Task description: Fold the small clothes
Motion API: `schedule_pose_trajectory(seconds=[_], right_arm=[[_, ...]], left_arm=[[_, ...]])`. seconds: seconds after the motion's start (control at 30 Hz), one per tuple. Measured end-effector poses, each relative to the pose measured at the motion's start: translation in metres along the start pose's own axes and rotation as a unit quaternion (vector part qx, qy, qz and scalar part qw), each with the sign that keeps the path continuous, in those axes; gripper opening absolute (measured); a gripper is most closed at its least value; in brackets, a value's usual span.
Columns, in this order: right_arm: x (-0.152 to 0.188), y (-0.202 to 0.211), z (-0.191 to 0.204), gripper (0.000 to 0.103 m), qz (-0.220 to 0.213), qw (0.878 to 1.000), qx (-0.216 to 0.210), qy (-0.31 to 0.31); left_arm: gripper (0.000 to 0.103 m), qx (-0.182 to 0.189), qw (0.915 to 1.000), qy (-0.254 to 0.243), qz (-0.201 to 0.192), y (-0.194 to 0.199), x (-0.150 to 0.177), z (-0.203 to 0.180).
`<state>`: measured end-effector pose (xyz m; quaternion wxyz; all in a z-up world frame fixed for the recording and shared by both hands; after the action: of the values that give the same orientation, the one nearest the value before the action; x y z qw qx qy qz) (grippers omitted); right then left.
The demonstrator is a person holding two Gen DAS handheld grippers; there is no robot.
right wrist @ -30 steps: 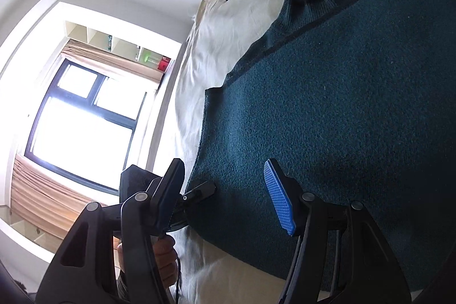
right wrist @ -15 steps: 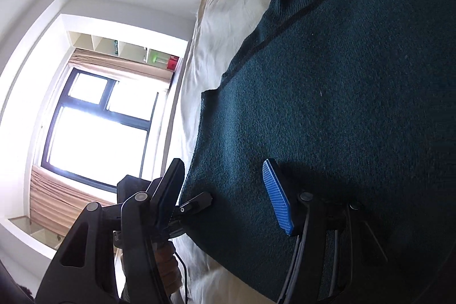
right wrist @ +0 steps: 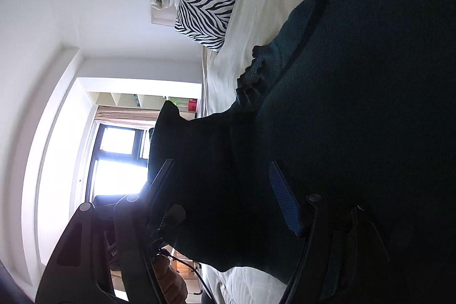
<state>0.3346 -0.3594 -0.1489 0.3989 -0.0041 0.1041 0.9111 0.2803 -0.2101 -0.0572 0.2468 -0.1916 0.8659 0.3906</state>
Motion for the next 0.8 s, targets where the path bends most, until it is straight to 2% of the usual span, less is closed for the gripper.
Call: schedule_pose_trajectory(seconds=[0.1, 0.17, 0.2, 0.23, 0.37, 0.5, 0.57, 0.67, 0.77, 0.8], right_arm=[[-0.022, 0.016, -0.016, 0.066, -0.001, 1.000, -0.006, -0.028], [-0.026, 0.022, -0.020, 0.066, 0.009, 0.999, -0.016, -0.034], [-0.026, 0.022, -0.022, 0.066, 0.013, 0.999, -0.012, -0.029], [-0.026, 0.021, -0.022, 0.066, 0.016, 1.000, -0.011, -0.024], [-0.026, 0.016, -0.024, 0.066, 0.019, 1.000, 0.020, -0.009], [-0.031, 0.017, -0.024, 0.065, 0.001, 0.993, 0.111, 0.041], [-0.033, 0.014, -0.023, 0.066, 0.001, 0.989, 0.134, 0.058], [-0.018, -0.002, -0.029, 0.066, 0.038, 0.984, 0.160, 0.067], [-0.015, -0.013, -0.026, 0.066, 0.038, 0.978, 0.183, 0.097], [-0.016, -0.014, -0.025, 0.060, 0.035, 0.977, 0.183, 0.099]], left_arm=[[0.022, 0.008, 0.9997, -0.015, 0.019, -0.037, 0.016, -0.021], [0.032, 0.029, 0.9995, -0.004, 0.014, -0.038, 0.021, -0.028], [0.040, 0.039, 0.9992, -0.003, 0.008, -0.032, 0.020, -0.030], [0.043, 0.048, 0.9988, -0.007, -0.001, -0.022, 0.022, -0.028], [0.045, 0.040, 0.9985, -0.018, -0.034, 0.006, 0.013, -0.012], [0.045, 0.014, 0.9990, -0.002, -0.042, 0.021, 0.020, 0.022], [0.045, 0.008, 0.9992, 0.015, -0.037, 0.025, 0.028, 0.041], [0.045, 0.012, 0.9987, 0.033, -0.036, 0.026, 0.040, 0.052], [0.045, 0.016, 0.9987, 0.031, -0.039, 0.030, 0.044, 0.054], [0.044, 0.016, 0.9987, 0.029, -0.038, 0.030, 0.045, 0.054]])
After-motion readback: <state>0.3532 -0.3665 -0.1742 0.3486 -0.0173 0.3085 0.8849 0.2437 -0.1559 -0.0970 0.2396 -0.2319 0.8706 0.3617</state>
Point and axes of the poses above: each gripper's, at about its wrist camera, not at the fingertips, and y roughly against the way its jaws point, z to its left, x to its underside, the point moved 10 cm from there along -y, roughly the way its jaws point, and after that the axes turned 14 degrees about -z, right-handed, at the moved point
